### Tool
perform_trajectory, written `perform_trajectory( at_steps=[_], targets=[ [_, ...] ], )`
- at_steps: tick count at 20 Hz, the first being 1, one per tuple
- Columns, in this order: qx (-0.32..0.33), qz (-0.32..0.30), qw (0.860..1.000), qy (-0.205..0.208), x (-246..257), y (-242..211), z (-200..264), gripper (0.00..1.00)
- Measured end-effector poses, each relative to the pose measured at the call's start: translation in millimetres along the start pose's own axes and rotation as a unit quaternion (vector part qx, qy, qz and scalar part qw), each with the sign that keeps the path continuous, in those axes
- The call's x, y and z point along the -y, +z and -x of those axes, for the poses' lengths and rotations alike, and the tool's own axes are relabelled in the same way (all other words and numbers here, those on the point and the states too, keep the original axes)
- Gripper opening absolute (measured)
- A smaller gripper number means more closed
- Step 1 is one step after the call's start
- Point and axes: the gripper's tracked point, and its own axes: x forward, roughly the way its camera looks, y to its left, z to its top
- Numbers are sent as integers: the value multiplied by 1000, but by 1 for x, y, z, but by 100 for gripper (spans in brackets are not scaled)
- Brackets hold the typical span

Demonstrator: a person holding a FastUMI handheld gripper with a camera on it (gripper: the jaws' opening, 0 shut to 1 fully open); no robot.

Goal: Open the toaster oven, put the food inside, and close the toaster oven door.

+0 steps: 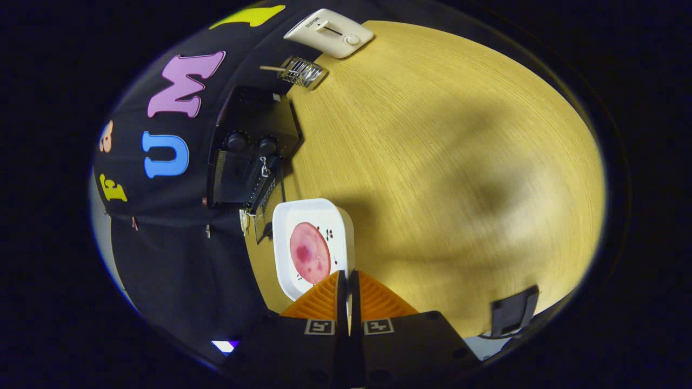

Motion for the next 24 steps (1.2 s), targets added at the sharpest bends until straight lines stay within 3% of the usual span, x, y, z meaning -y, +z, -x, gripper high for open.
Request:
perform_trajectory(
  at_steps=[6, 10, 15, 24],
  targets=[
    [61, -96, 993, 24, -78, -35, -38, 5],
    [120, -161, 979, 33, -125, -42, -76, 5],
    [190, -239, 952, 35, -172, -38, -131, 5],
    [283, -325, 901, 48, -233, 25, -212, 5]
  ],
)
